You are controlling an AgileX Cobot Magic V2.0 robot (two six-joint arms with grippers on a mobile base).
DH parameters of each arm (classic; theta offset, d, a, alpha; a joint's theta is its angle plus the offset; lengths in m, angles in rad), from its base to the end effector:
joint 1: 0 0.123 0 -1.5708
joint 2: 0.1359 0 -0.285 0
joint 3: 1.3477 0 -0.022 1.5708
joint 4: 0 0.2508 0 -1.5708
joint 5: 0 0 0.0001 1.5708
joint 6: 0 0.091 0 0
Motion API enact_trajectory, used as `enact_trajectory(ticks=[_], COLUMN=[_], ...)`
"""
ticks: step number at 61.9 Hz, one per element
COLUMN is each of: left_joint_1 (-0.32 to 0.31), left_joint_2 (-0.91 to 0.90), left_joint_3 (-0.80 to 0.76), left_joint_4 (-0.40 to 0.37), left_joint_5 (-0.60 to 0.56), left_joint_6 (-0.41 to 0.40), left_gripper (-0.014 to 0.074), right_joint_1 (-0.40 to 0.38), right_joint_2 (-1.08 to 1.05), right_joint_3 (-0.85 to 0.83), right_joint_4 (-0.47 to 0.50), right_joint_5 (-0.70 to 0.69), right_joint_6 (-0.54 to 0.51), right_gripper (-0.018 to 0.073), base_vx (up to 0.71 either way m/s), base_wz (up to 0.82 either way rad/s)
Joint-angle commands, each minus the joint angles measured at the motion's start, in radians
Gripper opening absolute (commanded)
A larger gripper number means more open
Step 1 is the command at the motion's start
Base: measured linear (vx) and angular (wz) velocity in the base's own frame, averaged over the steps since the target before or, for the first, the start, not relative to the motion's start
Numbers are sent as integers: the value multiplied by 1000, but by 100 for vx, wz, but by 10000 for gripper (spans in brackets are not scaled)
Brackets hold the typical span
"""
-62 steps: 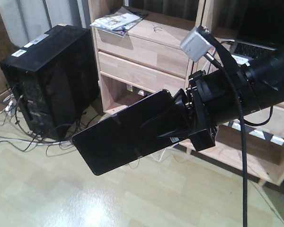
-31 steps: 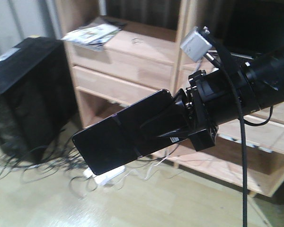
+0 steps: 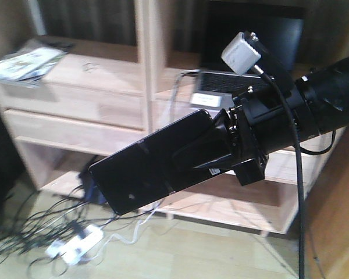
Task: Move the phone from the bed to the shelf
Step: 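Carry the phone in the right gripper toward the wooden shelf unit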
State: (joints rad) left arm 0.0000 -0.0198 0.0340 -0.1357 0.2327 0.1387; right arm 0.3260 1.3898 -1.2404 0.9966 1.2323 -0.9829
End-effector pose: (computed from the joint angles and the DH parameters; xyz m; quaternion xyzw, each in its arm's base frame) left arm 0.0553 -0.0029 0.1819 0.0126 0.7605 -0.0097 0.6492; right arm 0.2289 0.1535 0.3657 -0.4541 0.7482 0.4043 0.2656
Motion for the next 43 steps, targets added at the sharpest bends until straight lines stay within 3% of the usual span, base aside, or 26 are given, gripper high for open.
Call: enact_trajectory(ticks=[1,43], left_joint_1=[-4,-4], left_joint_2=[-6,-6], left_joint_3=[2,2], left_joint_4=[-10,-10], left_joint_5=[-74,-74], left_joint_6=[-4,-4], left_gripper=[1,1], right_joint_1=[-2,-2], right_joint_2=[-36,-36], right_joint_3=[-26,-26], right_joint_4=[85,85], right_joint_5=[57,57], right_joint_6=[-4,-4], right_gripper=[-4,-4], base_vx=[15,11], base_wz=[-42,-24])
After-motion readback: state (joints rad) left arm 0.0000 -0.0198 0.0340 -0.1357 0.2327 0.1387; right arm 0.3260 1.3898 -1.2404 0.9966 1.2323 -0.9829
